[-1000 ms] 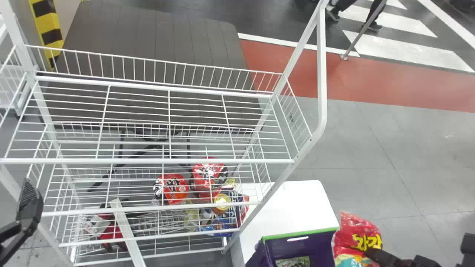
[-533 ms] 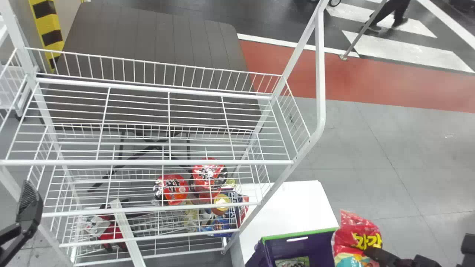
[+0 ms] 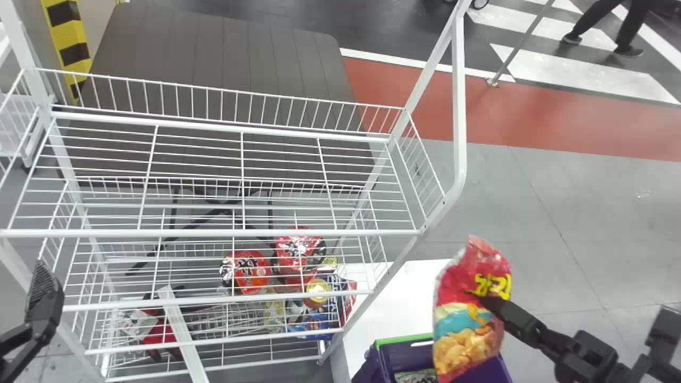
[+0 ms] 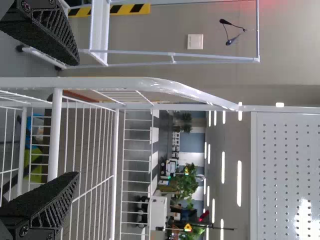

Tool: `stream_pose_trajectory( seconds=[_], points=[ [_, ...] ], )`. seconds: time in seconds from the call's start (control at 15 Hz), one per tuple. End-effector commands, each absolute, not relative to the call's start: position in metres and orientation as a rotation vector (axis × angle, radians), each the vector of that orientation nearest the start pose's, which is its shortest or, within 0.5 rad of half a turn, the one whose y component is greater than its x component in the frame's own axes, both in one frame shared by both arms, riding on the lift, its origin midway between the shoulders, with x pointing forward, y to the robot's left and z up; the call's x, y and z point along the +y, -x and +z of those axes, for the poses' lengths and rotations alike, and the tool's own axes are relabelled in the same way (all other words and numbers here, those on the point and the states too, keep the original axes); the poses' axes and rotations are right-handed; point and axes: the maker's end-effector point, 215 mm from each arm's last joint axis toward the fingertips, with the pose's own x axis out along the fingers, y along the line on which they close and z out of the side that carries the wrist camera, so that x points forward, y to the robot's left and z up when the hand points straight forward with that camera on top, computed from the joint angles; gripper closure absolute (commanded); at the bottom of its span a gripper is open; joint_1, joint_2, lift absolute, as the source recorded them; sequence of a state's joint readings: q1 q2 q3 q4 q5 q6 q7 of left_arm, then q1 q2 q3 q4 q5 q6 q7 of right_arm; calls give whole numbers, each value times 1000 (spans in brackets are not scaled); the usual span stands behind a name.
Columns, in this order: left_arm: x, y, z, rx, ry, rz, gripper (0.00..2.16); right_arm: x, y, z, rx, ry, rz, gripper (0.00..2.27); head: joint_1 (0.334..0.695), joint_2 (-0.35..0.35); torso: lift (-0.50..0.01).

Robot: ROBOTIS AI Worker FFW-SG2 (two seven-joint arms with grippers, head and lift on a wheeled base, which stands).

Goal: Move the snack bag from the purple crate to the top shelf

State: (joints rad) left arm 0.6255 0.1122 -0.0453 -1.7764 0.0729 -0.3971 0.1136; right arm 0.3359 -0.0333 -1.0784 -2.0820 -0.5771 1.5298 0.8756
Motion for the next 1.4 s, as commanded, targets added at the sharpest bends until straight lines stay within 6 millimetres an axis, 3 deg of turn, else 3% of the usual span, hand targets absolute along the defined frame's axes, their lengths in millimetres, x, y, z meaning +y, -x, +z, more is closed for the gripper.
stream_pose_trajectory(
  seconds=[0.0, 0.07, 0.2, 0.6, 0.87, 1.0, 1.33],
  points=[
    [250, -374, -415, 27, -2, 42, -2, -364, -289, -355, 546, -992, 318, 2260, 695, -309, 0],
    [250, -374, -415, 27, -2, 42, -2, -344, -296, -338, 531, -971, 390, 2260, 695, -274, 0],
    [251, -374, -415, 27, -4, 39, -2, -304, -315, -322, 507, -940, 515, 2260, 695, -189, 0],
    [254, -373, -417, 25, -5, 40, -2, -220, -443, -288, 128, -597, 590, 2256, 695, -17, 0],
    [259, -374, -416, 25, -7, 47, -2, -125, -491, -318, 162, -582, 701, 2216, 695, 66, 0],
    [263, -374, -417, 27, -10, 54, -2, -88, -515, -323, 123, -551, 716, 2216, 695, 144, 0],
    [278, -373, -421, 36, -13, 75, -2, -31, -581, -322, -33, -451, 698, 2213, 695, 244, 0]
  ],
)
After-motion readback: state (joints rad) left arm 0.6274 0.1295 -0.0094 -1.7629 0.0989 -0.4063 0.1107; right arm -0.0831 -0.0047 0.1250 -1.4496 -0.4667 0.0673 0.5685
